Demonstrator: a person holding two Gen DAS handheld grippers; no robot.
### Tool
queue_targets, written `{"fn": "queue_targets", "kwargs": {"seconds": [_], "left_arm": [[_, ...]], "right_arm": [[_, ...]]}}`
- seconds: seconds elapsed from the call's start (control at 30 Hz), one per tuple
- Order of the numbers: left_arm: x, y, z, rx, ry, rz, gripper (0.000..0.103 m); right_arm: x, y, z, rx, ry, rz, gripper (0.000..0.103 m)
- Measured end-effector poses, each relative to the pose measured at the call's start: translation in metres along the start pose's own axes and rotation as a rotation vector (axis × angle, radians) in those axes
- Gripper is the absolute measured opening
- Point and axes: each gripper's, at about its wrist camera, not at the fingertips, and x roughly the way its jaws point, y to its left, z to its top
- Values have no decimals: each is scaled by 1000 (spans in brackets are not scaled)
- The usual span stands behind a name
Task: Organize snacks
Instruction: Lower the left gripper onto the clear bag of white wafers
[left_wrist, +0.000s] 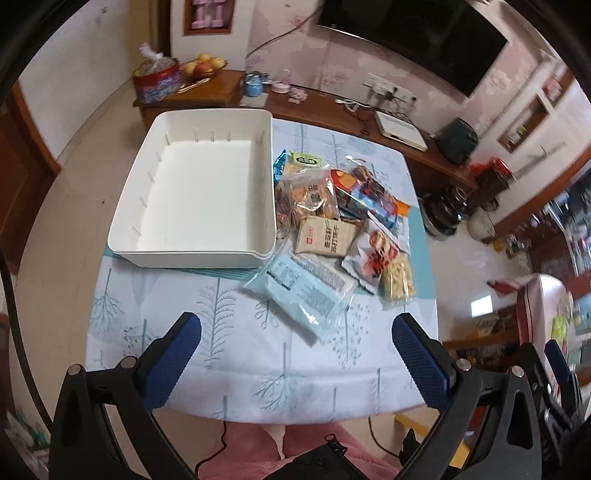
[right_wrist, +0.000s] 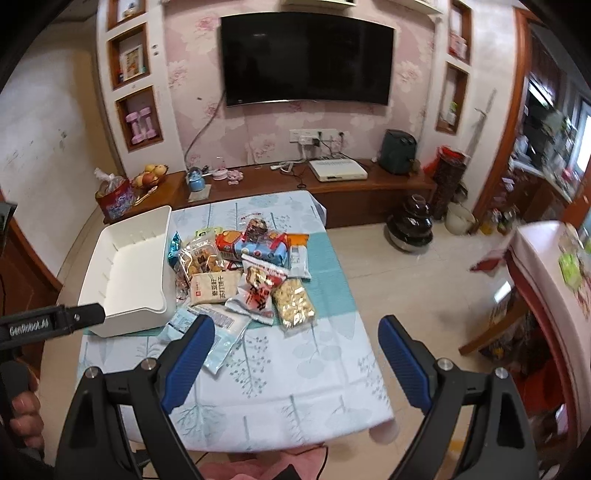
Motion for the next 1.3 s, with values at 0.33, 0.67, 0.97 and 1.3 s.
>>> {"fn": "queue_targets", "kwargs": {"seconds": [0.33, 0.67, 0.97, 1.3], "left_arm": [[58, -8, 12, -284, 66, 76, 103], [126, -11, 9, -487, 167, 176, 103], [174, -11, 14, -543, 247, 262, 103], [231, 2, 3, -656, 325, 279, 103]], "right_arm": [[58, -23, 27, -261, -20, 76, 91], [122, -29, 37, -465, 35, 196, 91], [185, -31, 31, -497, 216, 302, 91], [246, -27, 15, -420, 408, 384, 91]]}}
